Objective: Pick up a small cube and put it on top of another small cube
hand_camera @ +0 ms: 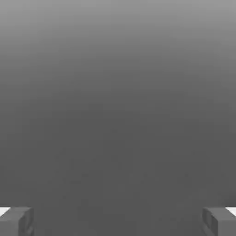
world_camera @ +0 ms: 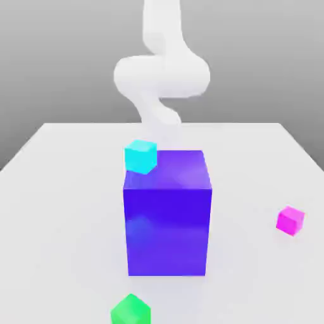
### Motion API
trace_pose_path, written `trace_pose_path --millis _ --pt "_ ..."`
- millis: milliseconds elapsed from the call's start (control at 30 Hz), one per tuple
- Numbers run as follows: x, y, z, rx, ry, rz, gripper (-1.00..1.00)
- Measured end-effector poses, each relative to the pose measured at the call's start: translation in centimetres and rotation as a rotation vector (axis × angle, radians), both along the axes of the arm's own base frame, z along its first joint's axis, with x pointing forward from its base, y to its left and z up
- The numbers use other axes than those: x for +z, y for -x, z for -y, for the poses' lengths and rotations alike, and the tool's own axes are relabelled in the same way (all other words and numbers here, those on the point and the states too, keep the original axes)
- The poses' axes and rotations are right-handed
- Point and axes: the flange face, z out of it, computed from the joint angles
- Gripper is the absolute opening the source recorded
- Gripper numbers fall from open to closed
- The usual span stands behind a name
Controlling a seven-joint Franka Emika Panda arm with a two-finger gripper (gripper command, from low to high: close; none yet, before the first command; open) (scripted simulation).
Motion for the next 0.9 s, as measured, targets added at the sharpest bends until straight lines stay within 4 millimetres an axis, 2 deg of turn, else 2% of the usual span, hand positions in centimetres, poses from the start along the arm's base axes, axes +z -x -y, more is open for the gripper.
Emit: trace_pose_path --millis 67,167,233,333,433,533,600,700,767,900 --pt "-4.6 -2.1 -3.8 0.052 0.032 -0.069 0.00" --pt "-11.4 -3.6 -9.0 0.132 0.076 -0.162 0.00" --pt "-16.1 -3.7 -12.4 0.188 0.104 -0.222 0.00" --pt "-23.0 -2.5 -17.1 0.277 0.144 -0.312 0.00" --pt "-29.7 0.2 -21.2 0.371 0.181 -0.400 0.00" --pt "-36.0 4.2 -24.5 0.469 0.214 -0.489 0.00" --pt "-39.8 8.3 -26.9 0.559 0.240 -0.547 0.00" --pt "-44.9 14.0 -28.5 0.657 0.265 -0.639 0.00" --pt "-47.0 15.6 -28.7 0.680 0.265 -0.671 0.00" --pt "-49.7 16.0 -28.9 0.685 0.258 -0.681 0.00"
